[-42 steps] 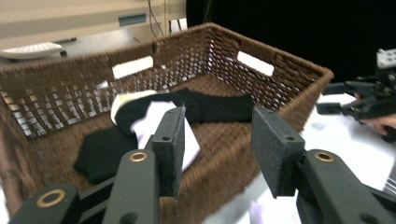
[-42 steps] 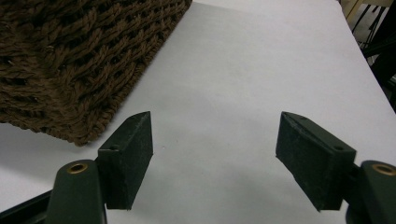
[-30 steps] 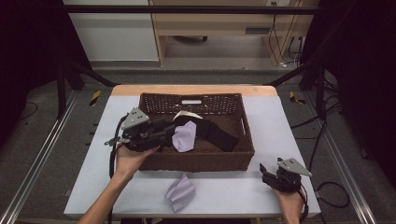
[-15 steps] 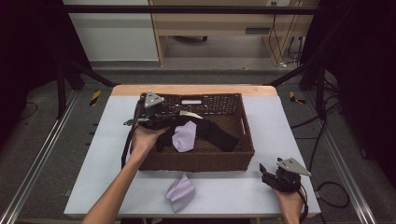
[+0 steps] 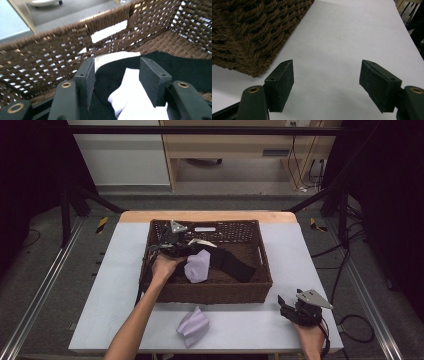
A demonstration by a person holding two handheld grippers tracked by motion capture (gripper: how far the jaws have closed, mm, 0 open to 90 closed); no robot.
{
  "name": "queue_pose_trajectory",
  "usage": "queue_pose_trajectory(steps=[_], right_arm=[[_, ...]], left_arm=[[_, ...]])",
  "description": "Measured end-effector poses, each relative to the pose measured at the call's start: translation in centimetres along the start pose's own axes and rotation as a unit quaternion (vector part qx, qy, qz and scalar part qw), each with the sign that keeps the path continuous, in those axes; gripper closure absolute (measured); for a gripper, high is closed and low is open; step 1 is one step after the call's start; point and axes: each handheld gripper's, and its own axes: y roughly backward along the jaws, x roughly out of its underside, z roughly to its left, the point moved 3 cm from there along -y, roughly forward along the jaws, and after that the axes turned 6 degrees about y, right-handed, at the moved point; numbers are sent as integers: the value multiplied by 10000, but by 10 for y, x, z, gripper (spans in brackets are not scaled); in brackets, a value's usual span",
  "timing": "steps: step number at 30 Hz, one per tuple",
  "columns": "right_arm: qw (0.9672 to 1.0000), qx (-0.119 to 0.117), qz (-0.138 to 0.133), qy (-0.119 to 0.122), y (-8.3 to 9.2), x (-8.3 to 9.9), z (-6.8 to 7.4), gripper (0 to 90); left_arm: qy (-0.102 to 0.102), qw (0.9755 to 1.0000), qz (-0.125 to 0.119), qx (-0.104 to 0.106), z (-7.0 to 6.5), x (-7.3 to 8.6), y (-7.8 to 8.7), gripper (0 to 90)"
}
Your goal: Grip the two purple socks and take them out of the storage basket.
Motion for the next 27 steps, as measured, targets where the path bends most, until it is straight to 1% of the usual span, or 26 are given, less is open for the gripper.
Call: queue_pose_trajectory(steps=[2, 4, 7, 9, 12, 15, 16, 17, 18, 20, 22, 24, 27], right_arm=[[10000, -1, 0, 4, 0, 0, 0, 279], [10000, -4, -3, -2, 0, 0, 0, 279], [10000, -4, -4, 0, 0, 0, 0, 280], [10000, 0, 0, 15, 0, 0, 0, 280], [10000, 15, -9, 27, 0, 0, 1, 282], [10000, 17, -8, 28, 0, 0, 1, 283], [10000, 18, -8, 33, 0, 0, 1, 283], [10000, 19, -9, 33, 0, 0, 1, 283], [10000, 20, -10, 34, 0, 0, 1, 283], [10000, 22, -14, 35, 0, 0, 1, 283], [10000, 29, -14, 32, 0, 0, 1, 284], [10000, 20, 14, 36, 0, 0, 1, 283], [10000, 23, 22, 30, 0, 0, 1, 284]], left_arm=[[7, 9999, 168, 38, -1, 3, -6, 454], [-48, 9996, 272, 79, -1, 4, -9, 450], [-100, 9990, 438, 35, -1, 7, -11, 440], [-130, 9982, 584, -1, -1, 10, -14, 440], [-131, 9968, 792, 29, -2, 13, -18, 440], [-222, 9947, 1004, -34, -4, 17, -21, 440], [-235, 9934, 1120, -52, -5, 18, -22, 440], [-258, 9926, 1181, -69, -5, 19, -23, 441], [-308, 9913, 1275, -83, -6, 20, -24, 443], [-414, 9899, 1352, -118, -7, 22, -26, 451], [-536, 9880, 1444, -98, -9, 23, -28, 457], [-598, 9866, 1515, -52, -9, 24, -30, 462], [-601, 9841, 1672, -9, -10, 25, -32, 476]])
